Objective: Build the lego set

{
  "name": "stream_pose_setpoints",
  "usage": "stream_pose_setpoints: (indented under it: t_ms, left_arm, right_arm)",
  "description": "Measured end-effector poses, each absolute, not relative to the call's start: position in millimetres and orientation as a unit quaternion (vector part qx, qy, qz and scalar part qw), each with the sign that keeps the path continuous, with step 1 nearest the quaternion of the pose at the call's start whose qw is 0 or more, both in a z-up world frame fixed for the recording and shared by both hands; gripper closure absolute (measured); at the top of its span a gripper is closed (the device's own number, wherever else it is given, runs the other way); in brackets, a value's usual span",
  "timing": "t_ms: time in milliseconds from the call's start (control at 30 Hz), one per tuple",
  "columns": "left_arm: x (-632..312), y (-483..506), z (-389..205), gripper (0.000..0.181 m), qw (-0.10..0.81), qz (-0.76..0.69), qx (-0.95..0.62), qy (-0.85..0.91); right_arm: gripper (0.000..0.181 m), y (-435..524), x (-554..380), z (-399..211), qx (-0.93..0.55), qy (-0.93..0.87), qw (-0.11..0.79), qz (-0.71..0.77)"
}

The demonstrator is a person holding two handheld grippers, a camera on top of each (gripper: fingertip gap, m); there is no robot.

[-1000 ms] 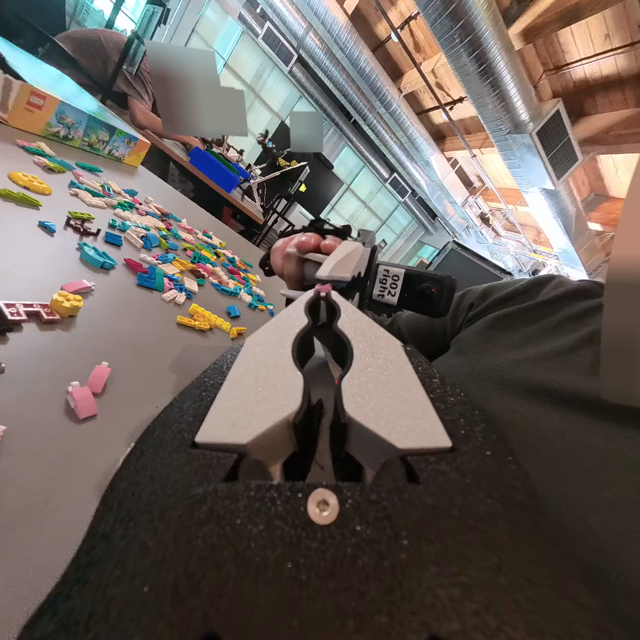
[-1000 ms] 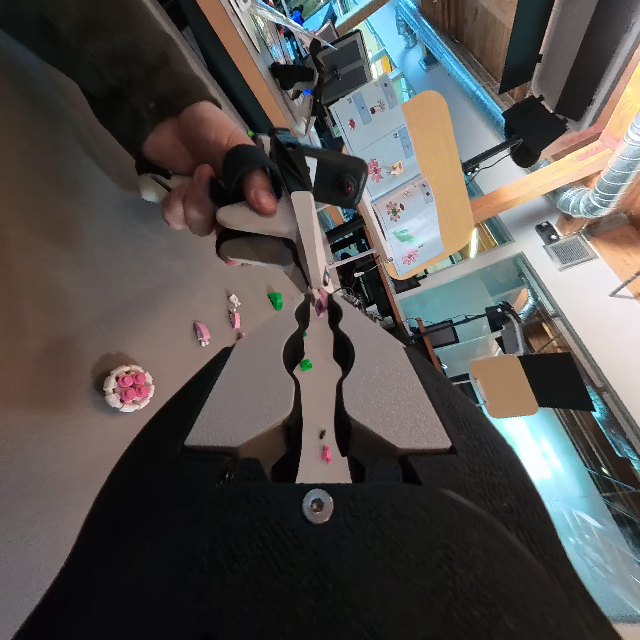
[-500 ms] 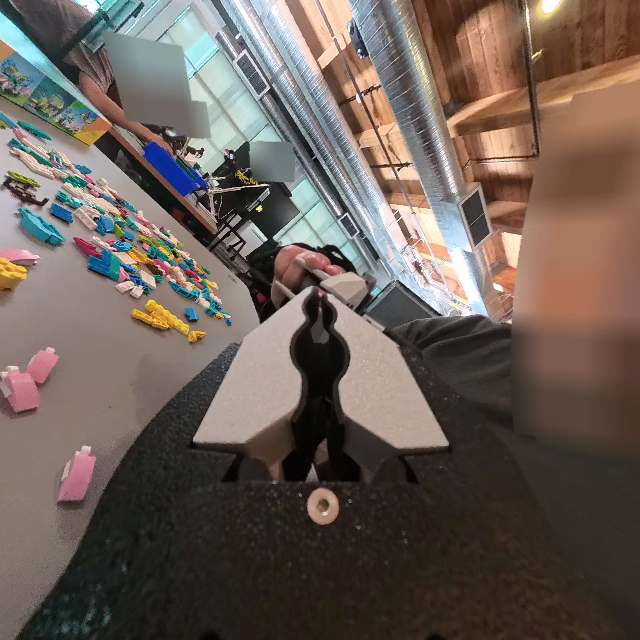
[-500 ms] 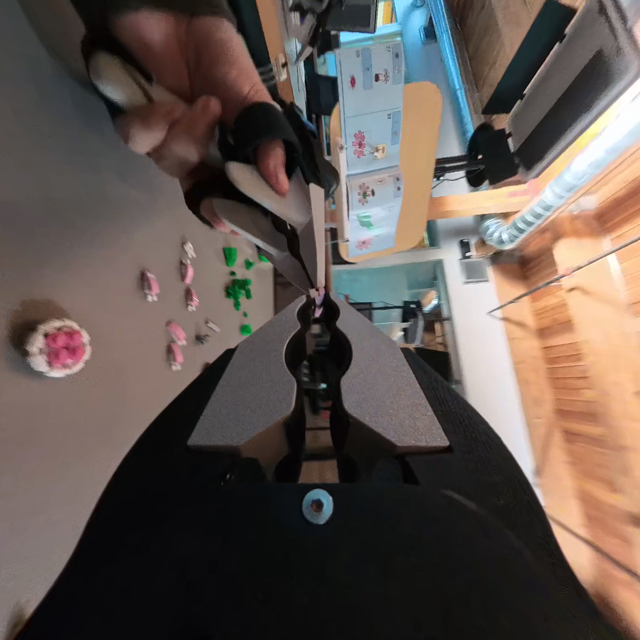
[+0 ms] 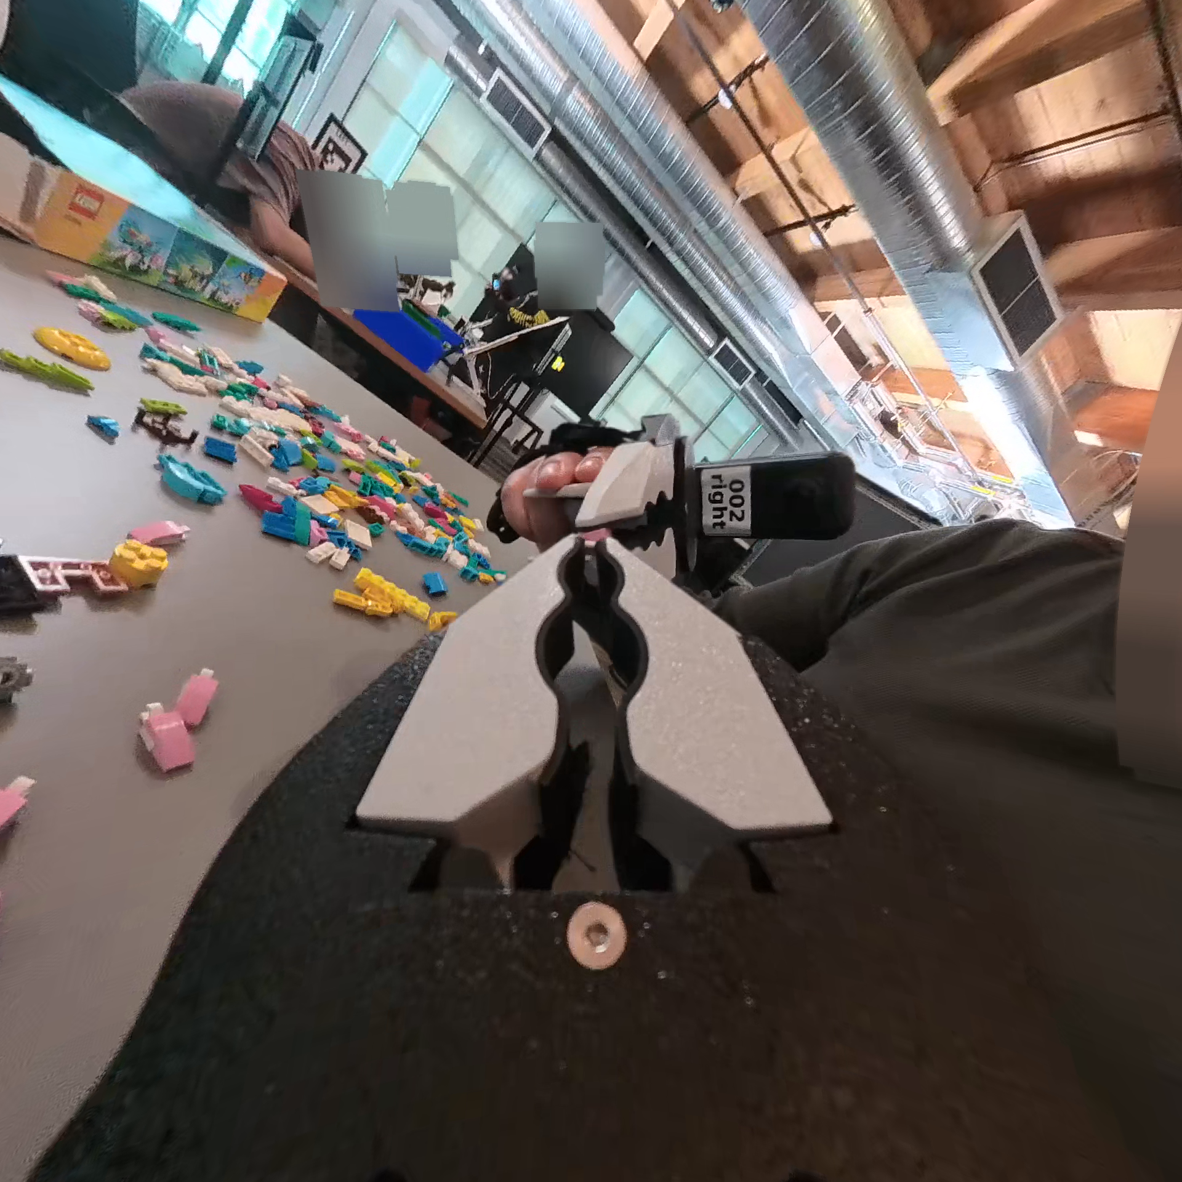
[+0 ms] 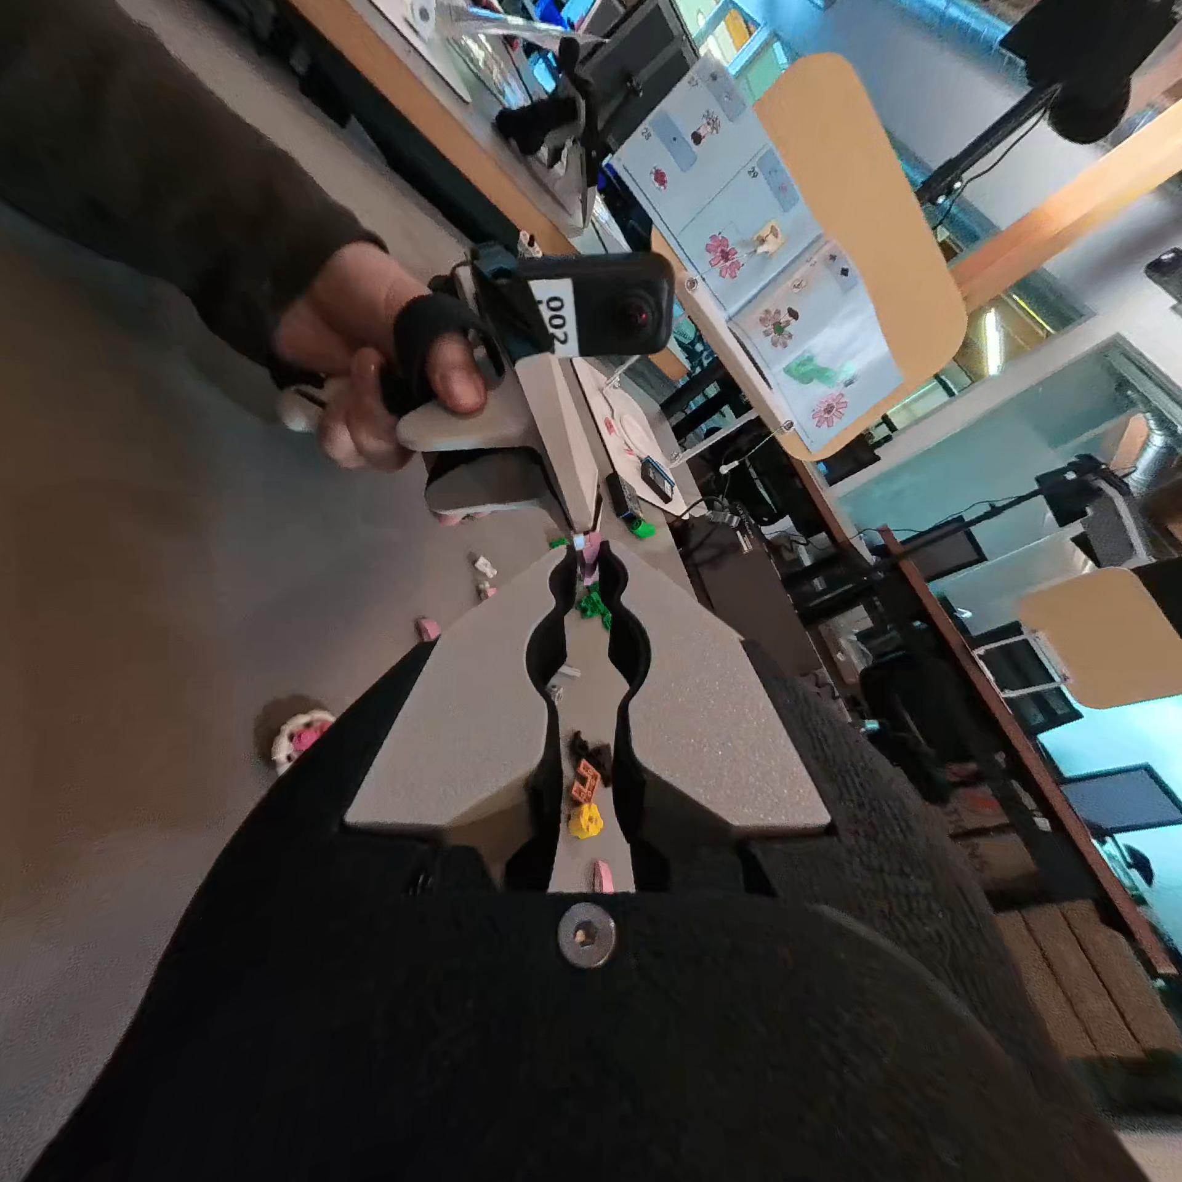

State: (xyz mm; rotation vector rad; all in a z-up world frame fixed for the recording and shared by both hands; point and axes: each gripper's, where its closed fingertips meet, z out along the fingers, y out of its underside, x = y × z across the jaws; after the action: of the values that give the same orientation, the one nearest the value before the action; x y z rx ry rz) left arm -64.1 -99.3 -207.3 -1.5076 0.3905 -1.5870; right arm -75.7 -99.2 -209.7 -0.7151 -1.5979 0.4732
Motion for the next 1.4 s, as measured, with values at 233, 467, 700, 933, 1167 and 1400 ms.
stream_pose_setpoints:
  t_ms: [233, 467, 700, 933, 1167, 1400]
  left_arm:
    - [-60.4, -100.8, -213.5, 0.178, 0.411, -0.654, -0.617, 0.150]
    - [-60.2, -103.0, -207.9, 0.181, 0.399, -0.676, -0.604, 0.139]
    - [-59.9, -102.0, -208.4, 0.181, 0.369, -0.714, -0.586, 0.106]
    - [-62.4, -97.1, -204.2, 0.181, 0.418, -0.687, -0.583, 0.114]
    - [-52.5, -112.8, -193.2, 0.158, 0.583, -0.486, -0.584, 0.288]
    - [-48.9, -117.0, -195.7, 0.169, 0.614, -0.432, -0.573, 0.328]
  right_arm:
    - [0.176, -100.2, -73.8, -210.7, -0.284, -0.703, 0.627, 0.180]
    - [0.176, -102.7, -72.7, -203.5, -0.157, -0.696, 0.700, 0.031]
    - [0.177, -102.0, -72.7, -204.3, -0.082, -0.691, 0.708, -0.116]
    - [0.177, -95.9, -74.7, -200.3, -0.219, -0.685, 0.694, 0.040]
    - [0.176, -101.8, -67.8, -194.0, -0.349, -0.660, 0.589, 0.310]
    - [0.176, -110.0, -61.6, -195.8, -0.352, -0.670, 0.541, 0.367]
